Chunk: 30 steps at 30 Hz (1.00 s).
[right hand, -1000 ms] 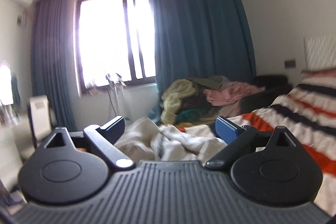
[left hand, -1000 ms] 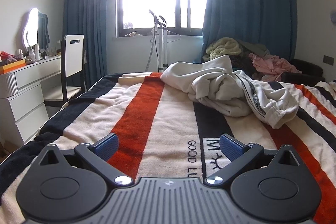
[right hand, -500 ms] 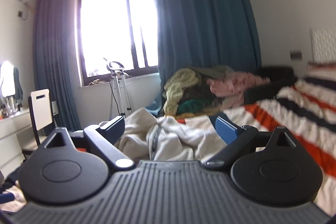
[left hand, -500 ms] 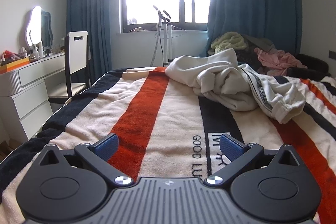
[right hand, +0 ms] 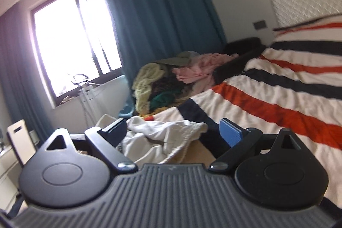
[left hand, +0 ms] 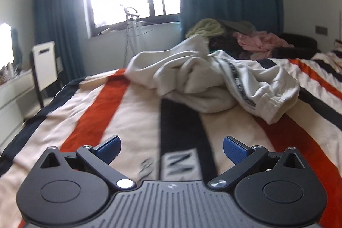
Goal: Fold clothes
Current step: 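Move both tools toward the white garment's cuffed leg ends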
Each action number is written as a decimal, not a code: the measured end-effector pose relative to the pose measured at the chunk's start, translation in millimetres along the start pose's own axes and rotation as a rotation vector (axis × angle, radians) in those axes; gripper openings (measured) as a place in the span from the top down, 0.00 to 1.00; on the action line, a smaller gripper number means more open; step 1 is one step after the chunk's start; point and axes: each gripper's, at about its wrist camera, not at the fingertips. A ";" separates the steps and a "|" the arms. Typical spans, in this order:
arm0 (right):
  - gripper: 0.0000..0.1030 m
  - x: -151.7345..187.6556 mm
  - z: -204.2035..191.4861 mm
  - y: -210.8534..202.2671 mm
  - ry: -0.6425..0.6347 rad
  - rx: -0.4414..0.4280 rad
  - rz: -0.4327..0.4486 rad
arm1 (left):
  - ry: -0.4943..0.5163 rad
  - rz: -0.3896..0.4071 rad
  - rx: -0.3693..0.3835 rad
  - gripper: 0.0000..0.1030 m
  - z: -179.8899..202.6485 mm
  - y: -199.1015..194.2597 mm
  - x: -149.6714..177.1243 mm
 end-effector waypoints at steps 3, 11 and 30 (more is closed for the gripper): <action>0.08 0.6 17.5 2.1 0.091 0.031 0.001 | -0.023 -0.011 0.053 0.01 25.3 35.3 -2.3; 0.08 19.2 32.6 31.8 0.123 0.101 -0.023 | 0.047 0.001 0.195 0.02 97.2 89.2 5.5; 0.08 64.4 33.0 79.9 0.102 0.110 -0.068 | -0.081 0.133 0.213 0.76 75.2 110.0 -71.3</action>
Point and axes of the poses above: each gripper's, at about its wrist camera, not at the fingertips, and y roughly the way its jaws point, z to its right, x to its underside, and after that the axes turned 12 degrees about z, right-handed
